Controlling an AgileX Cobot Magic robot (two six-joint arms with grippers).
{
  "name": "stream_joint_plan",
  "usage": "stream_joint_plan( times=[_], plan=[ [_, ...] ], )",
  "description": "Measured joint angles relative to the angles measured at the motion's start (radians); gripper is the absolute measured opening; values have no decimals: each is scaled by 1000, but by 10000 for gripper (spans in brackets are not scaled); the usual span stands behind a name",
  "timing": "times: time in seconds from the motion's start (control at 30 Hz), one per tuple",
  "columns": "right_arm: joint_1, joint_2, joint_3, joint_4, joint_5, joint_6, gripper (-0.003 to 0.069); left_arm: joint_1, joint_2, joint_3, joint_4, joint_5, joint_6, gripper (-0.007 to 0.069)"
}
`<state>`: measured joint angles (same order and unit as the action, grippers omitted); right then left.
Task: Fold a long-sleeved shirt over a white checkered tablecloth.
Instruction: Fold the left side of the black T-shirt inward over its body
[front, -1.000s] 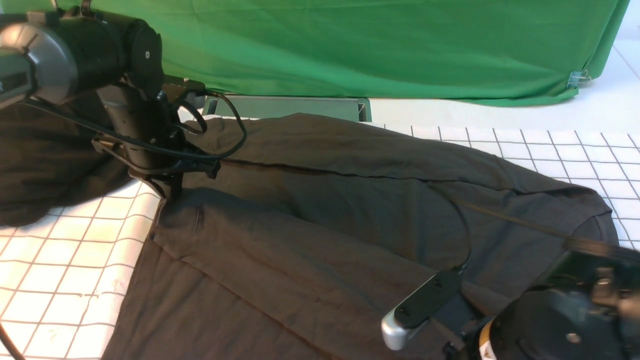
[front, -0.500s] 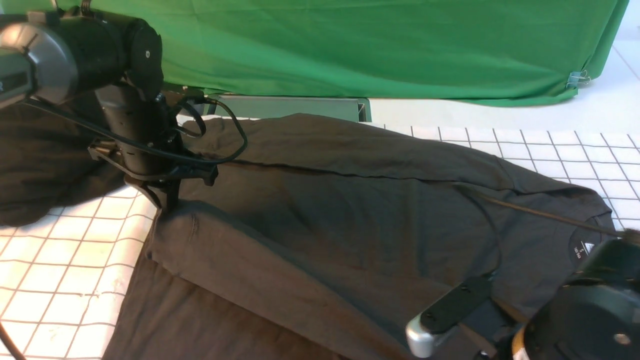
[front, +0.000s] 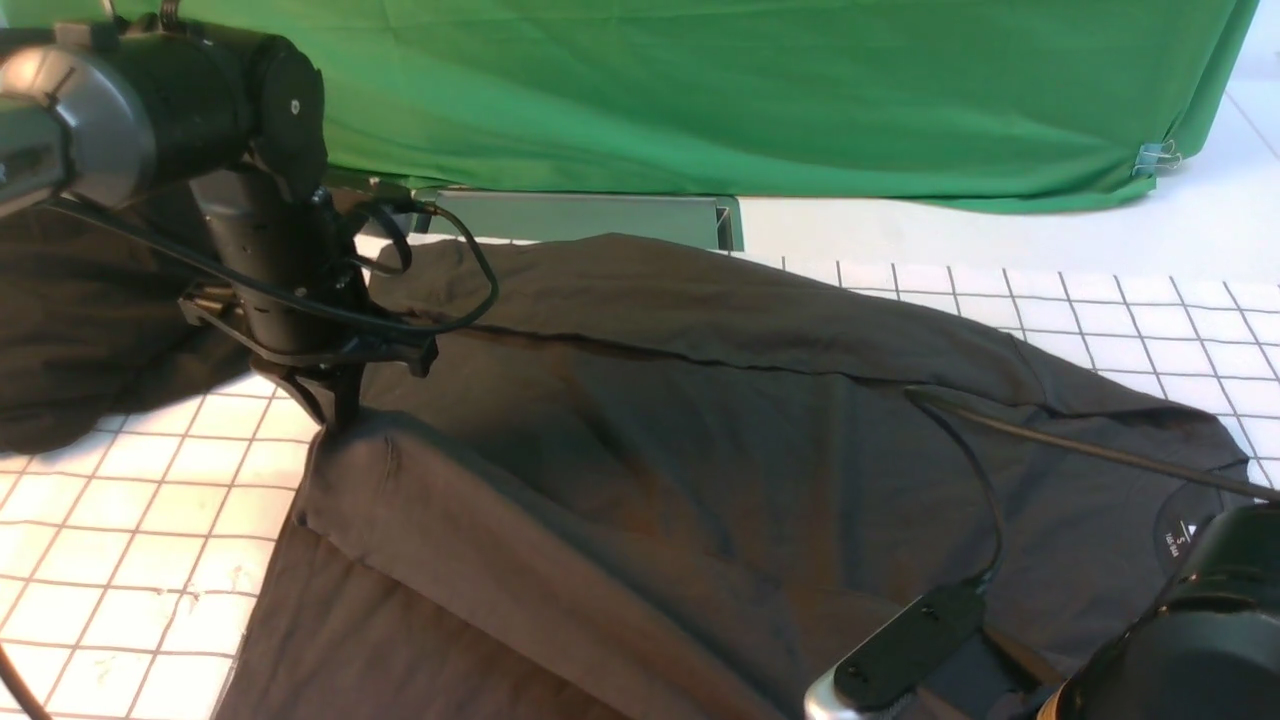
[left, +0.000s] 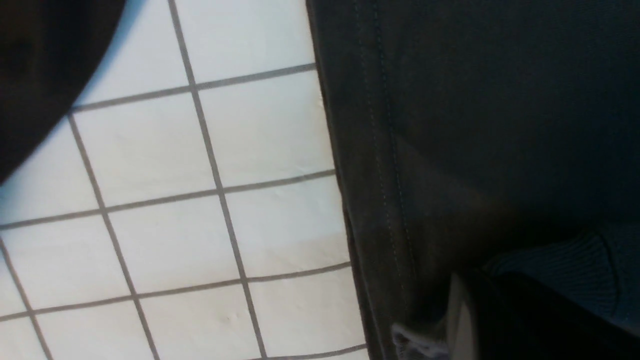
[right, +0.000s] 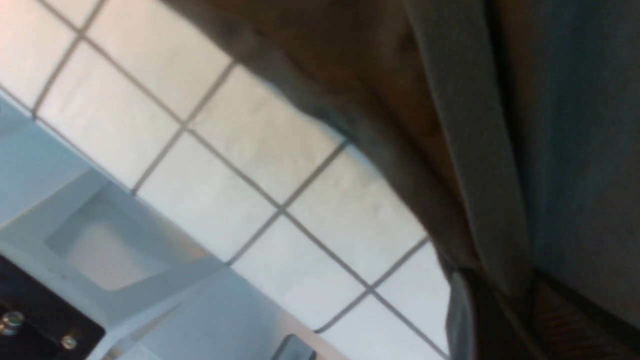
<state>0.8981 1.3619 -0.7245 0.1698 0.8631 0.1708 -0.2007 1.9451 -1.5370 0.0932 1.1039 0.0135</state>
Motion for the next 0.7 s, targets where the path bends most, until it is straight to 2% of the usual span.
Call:
stream_joint_plan(
  times=[0.03,0.07,0.13,0.23,0.27,0.3,0.33,0.47,0.57,0.63,0.7],
  plan=[
    [2,0,0,3,-1,14,160,0,0,0,-6,-2,16,12],
    [3,0,0,3,-1,14,167,0,0,0,-7,-5,19,12],
    [7,0,0,4,15,26,299,0,0,0,-7,-17,26,21],
    [8,0,0,6,31,29,372,0,0,0,-8,-23,32,48],
    [8,0,0,6,49,35,424,0,0,0,-6,-26,34,82],
    [8,0,0,6,65,37,444,0,0,0,9,-28,34,116],
    [8,0,0,6,67,38,451,0,0,0,13,-29,34,123],
    [8,-30,0,0,94,44,477,1,0,0,107,-30,-66,339],
    [8,-65,0,-3,81,47,476,1,0,-1,145,-30,-163,462],
    [8,-91,0,-3,71,53,476,2,2,-12,147,-35,-197,526],
    [8,-110,0,-4,64,63,476,3,9,-39,142,-42,-217,556]
  ],
)
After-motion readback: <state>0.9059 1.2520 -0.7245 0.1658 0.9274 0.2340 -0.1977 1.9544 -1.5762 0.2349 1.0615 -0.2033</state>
